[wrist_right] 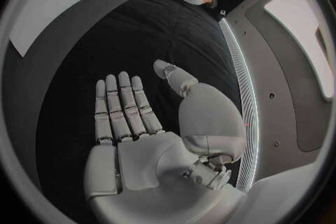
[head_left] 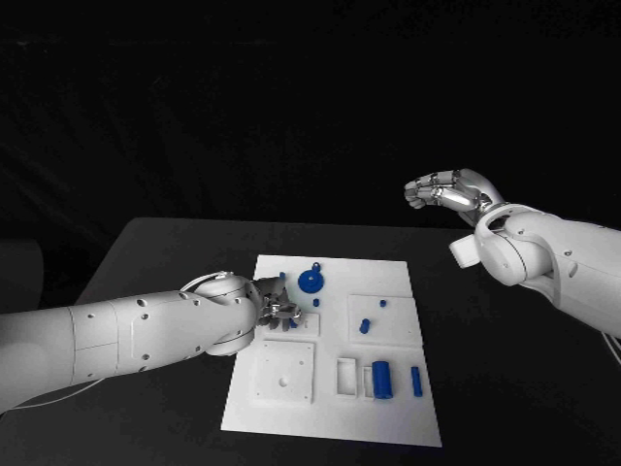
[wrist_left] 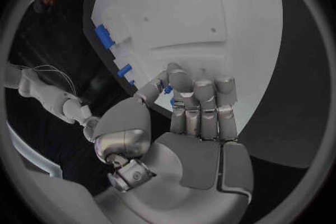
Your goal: Assemble the parts on the task board
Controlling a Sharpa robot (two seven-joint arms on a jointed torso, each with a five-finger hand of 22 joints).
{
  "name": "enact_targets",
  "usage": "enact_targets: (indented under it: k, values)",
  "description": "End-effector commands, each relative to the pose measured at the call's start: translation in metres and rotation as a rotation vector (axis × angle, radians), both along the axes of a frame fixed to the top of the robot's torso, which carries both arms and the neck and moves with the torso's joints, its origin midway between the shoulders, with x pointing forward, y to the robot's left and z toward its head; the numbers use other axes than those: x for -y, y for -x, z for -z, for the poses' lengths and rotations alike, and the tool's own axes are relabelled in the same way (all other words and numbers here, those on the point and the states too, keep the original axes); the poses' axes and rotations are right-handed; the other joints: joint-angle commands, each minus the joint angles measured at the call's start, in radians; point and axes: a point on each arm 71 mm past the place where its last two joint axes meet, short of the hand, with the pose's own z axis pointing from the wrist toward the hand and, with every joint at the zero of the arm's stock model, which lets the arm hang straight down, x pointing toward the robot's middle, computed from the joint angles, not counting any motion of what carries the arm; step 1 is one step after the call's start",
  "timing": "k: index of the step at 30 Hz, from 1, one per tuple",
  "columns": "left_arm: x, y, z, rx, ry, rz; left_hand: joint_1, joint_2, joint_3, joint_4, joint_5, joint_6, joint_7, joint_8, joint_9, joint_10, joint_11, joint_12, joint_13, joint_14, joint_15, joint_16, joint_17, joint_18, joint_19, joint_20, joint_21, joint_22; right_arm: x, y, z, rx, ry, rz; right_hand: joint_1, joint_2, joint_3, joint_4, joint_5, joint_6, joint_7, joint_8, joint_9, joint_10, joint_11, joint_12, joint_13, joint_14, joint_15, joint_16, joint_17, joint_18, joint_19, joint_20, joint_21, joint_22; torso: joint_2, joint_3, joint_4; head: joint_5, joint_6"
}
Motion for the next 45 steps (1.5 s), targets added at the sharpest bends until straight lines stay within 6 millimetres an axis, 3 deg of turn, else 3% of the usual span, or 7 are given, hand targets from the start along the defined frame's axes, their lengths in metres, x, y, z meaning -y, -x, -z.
enact_targets:
  k: [1,2,5,12,19,45]
  values:
    - [-0.0006,0.0004,0.0010,-0.004,-0.001,-0.009,0.020,0.003,0.050,0.062,-0.050,-0.013,0.001,-0.010,0.002,-0.015,-0.006,-0.005,-0.001,-0.003,-0.010,-0.001,-0.003,-0.015,0.004,-0.105,-0.001,0.008,-0.0013,0.0006,0.0000,-0.002,-0.001,-0.019,-0.001,0.007,-0.007,-0.002,0.006,0.008,0.012,0.005,-0.001,0.007,0.000,-0.004,-0.001,-0.001,0.006,0.003,-0.002,-0.011,-0.009,0.001,-0.005,0.001,0.001,-0.0002,0.0002,-0.001,0.001]
    - [-0.0006,0.0004,0.0009,-0.003,0.000,-0.012,0.019,-0.003,0.048,0.071,-0.079,-0.014,0.002,-0.013,0.002,-0.016,-0.006,-0.004,-0.001,-0.003,-0.011,-0.001,-0.004,-0.015,0.004,-0.106,-0.002,0.008,-0.0013,0.0005,0.0000,-0.002,-0.001,-0.019,-0.002,0.007,-0.007,-0.002,0.006,0.008,0.012,0.005,-0.001,0.007,0.000,-0.004,-0.001,-0.001,0.006,0.003,-0.002,-0.011,-0.009,0.001,-0.005,0.001,0.001,0.0001,0.0002,-0.001,0.001]
    - [-0.0009,0.0002,0.0008,-0.002,0.001,-0.016,0.009,-0.026,0.038,0.087,-0.101,-0.016,0.004,-0.018,0.003,-0.019,-0.006,-0.003,-0.002,-0.005,-0.013,-0.001,-0.005,-0.017,0.004,-0.107,-0.004,0.007,-0.0015,0.0006,0.0000,-0.003,-0.001,-0.020,-0.002,0.007,-0.007,-0.002,0.006,0.008,0.012,0.005,-0.001,0.008,0.000,-0.004,-0.001,-0.002,0.006,0.003,-0.003,-0.011,-0.009,0.001,-0.006,0.001,0.000,0.0007,0.0000,-0.001,0.001]
    - [-0.0034,-0.0002,0.0007,0.001,0.002,-0.024,-0.031,-0.126,0.010,0.130,-0.106,-0.049,0.015,-0.036,0.005,-0.032,-0.007,0.001,0.002,-0.014,-0.020,0.001,-0.005,-0.016,0.004,-0.110,-0.007,0.005,-0.0009,0.0005,0.0001,-0.004,0.000,-0.019,-0.002,0.006,-0.007,-0.002,0.010,0.008,0.012,0.005,-0.002,0.008,0.000,-0.005,-0.003,-0.004,0.008,0.003,-0.006,-0.012,-0.011,0.001,-0.009,0.002,0.000,0.0004,-0.0003,-0.001,0.001]
    - [-0.0044,0.0001,0.0006,0.002,0.010,-0.027,-0.026,-0.197,0.023,0.173,-0.106,-0.063,0.019,-0.044,0.008,-0.042,-0.004,0.011,0.009,-0.022,-0.027,0.005,-0.004,-0.016,0.005,-0.113,-0.008,0.003,-0.0007,0.0005,0.0003,-0.005,0.000,-0.019,-0.002,0.006,-0.009,-0.003,0.014,0.007,0.012,0.004,-0.003,0.008,0.001,-0.006,-0.006,-0.009,0.010,0.002,-0.010,-0.013,-0.014,0.002,-0.013,0.004,0.000,0.0007,0.0002,-0.002,0.002]
    - [-0.0086,0.0035,0.0005,-0.001,0.033,-0.042,-0.029,-0.280,0.025,0.244,-0.105,-0.067,0.022,-0.049,0.013,-0.047,-0.001,0.025,0.015,-0.027,-0.030,0.014,-0.003,-0.020,0.005,-0.115,-0.007,0.003,0.0013,0.0001,0.0013,-0.003,0.001,-0.011,-0.001,0.006,-0.009,-0.004,0.018,0.006,0.013,0.003,-0.005,0.008,0.001,-0.006,-0.008,-0.012,0.012,0.002,-0.015,-0.013,-0.017,0.002,-0.018,0.006,0.000,0.0001,-0.0004,-0.001,0.004]
